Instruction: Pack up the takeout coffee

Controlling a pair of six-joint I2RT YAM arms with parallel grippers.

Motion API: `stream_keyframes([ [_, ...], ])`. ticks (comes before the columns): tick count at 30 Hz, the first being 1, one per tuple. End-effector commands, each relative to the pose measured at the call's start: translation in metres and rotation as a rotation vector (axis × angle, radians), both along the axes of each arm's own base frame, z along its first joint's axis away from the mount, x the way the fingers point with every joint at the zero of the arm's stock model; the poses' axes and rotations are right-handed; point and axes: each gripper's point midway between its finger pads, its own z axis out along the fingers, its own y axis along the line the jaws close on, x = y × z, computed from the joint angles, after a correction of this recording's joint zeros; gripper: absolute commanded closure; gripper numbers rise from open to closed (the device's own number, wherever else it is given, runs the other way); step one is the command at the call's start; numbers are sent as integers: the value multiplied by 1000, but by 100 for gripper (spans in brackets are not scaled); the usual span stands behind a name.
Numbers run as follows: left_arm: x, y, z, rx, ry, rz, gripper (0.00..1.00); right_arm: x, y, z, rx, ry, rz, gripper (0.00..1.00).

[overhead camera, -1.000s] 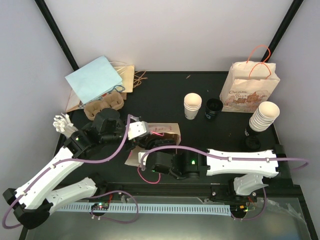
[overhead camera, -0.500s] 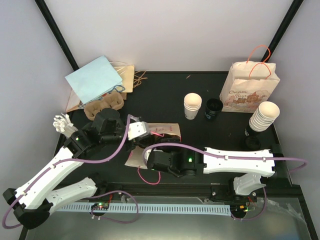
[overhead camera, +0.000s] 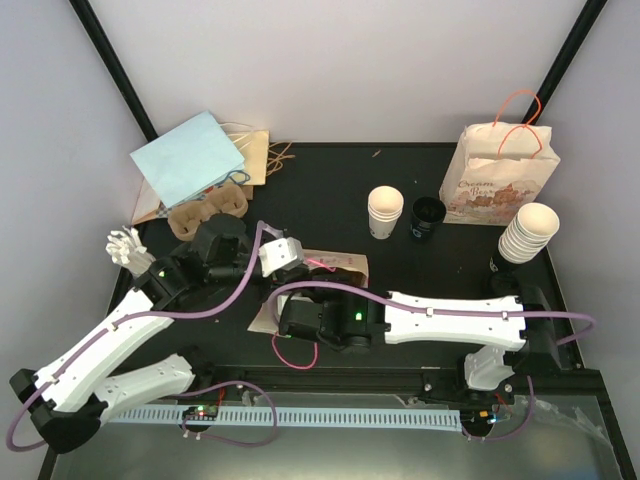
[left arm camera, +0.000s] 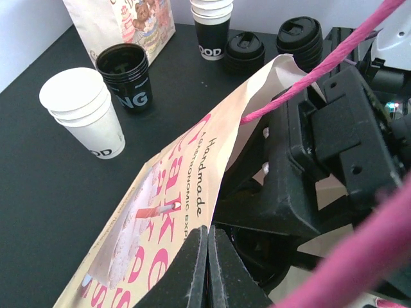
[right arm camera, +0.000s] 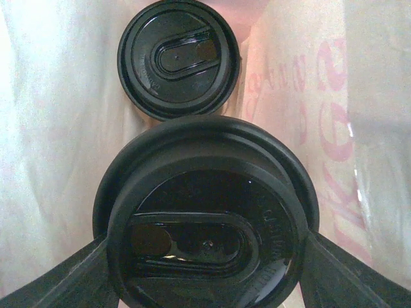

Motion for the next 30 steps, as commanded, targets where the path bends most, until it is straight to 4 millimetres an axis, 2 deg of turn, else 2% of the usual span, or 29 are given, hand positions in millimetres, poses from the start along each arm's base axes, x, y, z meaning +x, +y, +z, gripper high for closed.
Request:
stream_keyframes([
  [1,-4,-8,15,-57,9,-22,99,4,1,-1,16,10,-39,45],
  [7,-5,-8,15,-55,3,-25,98,9,-7,-7,16,18,-79,45],
  [20,-6,-7,18,-45,-5,-25,98,8,-30,-40,-36,34,-105,48],
  [30,-18,-12,11,-23,35,-83,98,15,-39,-51,-45,-30,-115,48],
])
